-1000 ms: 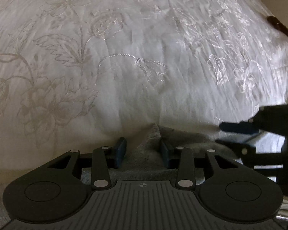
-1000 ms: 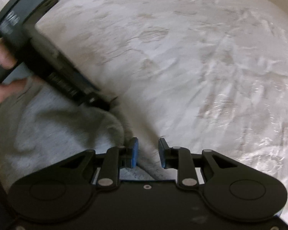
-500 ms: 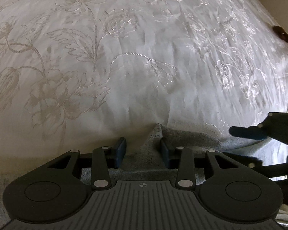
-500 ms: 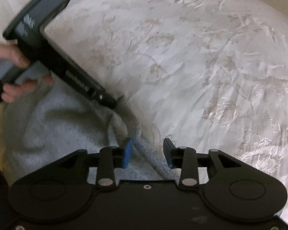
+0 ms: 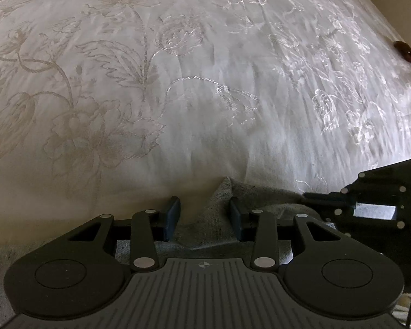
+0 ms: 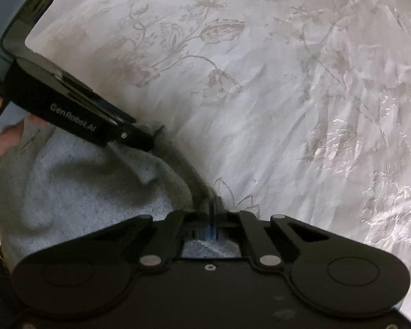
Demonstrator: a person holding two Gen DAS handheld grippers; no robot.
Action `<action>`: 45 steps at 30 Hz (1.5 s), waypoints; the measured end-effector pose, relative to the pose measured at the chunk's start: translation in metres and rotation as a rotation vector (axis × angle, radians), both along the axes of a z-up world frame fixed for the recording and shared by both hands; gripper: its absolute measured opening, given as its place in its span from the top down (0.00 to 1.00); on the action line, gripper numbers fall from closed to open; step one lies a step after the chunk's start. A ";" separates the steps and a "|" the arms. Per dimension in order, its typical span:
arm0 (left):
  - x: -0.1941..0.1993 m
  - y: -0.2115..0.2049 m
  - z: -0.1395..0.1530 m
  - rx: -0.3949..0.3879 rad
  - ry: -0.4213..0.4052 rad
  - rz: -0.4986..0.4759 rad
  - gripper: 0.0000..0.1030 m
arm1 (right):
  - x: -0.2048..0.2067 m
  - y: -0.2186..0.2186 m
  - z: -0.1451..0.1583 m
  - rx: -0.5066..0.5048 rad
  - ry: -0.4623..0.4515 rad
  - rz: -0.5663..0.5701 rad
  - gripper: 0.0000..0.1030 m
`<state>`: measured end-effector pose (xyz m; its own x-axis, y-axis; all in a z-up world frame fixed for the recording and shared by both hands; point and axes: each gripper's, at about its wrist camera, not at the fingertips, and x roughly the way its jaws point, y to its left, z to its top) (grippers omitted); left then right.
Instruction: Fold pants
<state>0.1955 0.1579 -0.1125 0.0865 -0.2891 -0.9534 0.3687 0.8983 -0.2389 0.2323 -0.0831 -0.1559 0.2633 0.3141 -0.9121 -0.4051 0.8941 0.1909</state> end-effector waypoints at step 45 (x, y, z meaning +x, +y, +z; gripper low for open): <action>-0.066 0.089 0.026 0.024 -0.084 0.207 0.63 | -0.015 0.092 0.023 0.074 -0.002 0.179 0.68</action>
<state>0.1291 0.2472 -0.0866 0.2212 -0.2346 -0.9466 0.1934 0.9619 -0.1932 0.2168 0.0084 -0.1328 0.1986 0.4224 -0.8844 -0.5571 0.7910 0.2527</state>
